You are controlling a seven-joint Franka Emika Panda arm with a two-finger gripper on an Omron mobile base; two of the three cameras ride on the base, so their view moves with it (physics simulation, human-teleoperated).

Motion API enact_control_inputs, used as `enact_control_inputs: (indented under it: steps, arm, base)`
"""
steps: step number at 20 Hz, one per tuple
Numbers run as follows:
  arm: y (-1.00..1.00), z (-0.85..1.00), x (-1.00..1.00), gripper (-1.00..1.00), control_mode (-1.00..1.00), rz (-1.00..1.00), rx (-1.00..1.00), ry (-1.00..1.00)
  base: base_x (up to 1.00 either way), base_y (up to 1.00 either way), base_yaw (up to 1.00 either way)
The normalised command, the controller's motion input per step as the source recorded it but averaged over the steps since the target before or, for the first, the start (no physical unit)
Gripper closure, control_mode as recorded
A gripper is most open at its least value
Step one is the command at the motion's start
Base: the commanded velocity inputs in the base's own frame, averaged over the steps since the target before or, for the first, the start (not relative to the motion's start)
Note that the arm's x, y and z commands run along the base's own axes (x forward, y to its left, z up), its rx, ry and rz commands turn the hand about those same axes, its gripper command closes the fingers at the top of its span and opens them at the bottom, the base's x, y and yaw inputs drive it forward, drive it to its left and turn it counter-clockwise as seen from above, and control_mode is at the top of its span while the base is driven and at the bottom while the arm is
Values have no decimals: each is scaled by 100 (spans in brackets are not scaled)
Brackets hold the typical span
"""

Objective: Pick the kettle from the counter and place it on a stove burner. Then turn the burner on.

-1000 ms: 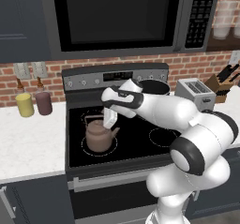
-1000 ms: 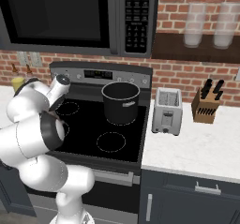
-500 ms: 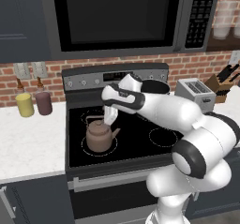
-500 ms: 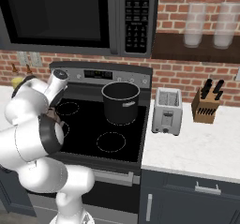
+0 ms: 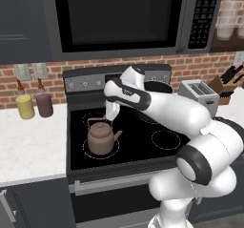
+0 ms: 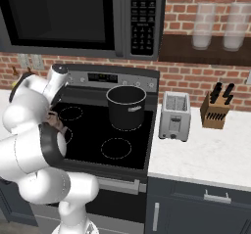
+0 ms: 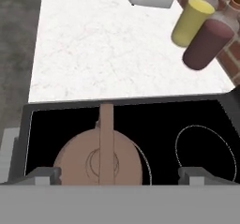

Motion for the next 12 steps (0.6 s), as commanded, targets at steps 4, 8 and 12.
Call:
enact_control_inputs:
  steps: [4,8,12]
  arm:
    - [0,8,-13,-100,-100,-2,-2,0]
    - [0,14,-3,-100,-100,-16,-2,0]
    - [0,30,0,-100,-100,-32,0,0]
  base:
    - [0,0,0]
    - [0,0,0]
    - [0,0,0]
